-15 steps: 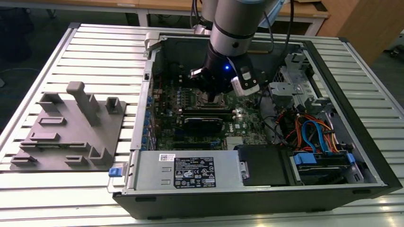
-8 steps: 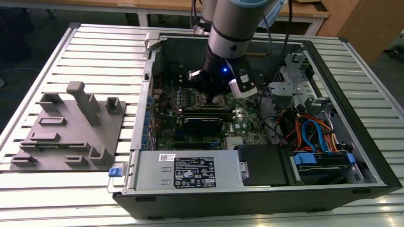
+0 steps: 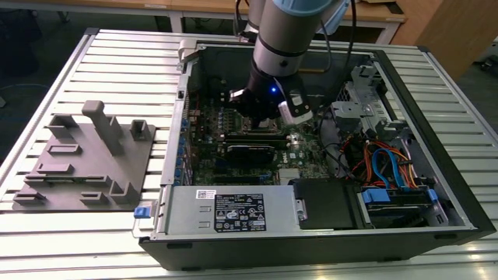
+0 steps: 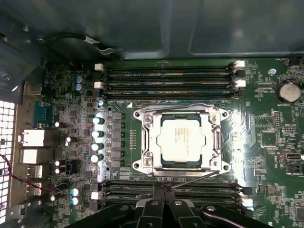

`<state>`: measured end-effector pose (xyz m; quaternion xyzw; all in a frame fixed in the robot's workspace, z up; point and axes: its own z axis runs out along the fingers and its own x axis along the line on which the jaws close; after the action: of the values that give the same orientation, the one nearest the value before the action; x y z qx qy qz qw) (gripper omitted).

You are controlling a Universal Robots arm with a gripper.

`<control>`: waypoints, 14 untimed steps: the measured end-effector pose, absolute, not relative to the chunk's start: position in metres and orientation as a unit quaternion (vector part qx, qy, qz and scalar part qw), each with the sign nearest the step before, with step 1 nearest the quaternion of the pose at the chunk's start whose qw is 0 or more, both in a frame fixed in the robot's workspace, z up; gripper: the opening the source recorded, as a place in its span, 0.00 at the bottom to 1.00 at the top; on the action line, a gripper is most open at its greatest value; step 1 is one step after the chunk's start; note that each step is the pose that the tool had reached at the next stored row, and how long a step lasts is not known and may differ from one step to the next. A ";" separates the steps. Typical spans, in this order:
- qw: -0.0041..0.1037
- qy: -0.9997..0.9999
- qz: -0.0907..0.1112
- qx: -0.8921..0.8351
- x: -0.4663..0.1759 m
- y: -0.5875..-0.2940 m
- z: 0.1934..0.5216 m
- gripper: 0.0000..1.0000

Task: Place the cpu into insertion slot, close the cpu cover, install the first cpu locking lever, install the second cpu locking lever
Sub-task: 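Install the second cpu locking lever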

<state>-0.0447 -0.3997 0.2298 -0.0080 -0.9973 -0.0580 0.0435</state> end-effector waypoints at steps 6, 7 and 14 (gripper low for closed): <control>0.045 -0.997 -0.063 -0.008 -0.045 -0.400 0.224 0.10; 0.045 -0.997 -0.064 -0.008 -0.046 -0.401 0.223 0.10; 0.045 -0.997 -0.067 -0.008 -0.049 -0.402 0.221 0.10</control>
<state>-0.0488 -0.4023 0.2215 -0.0077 -0.9967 -0.0666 0.0450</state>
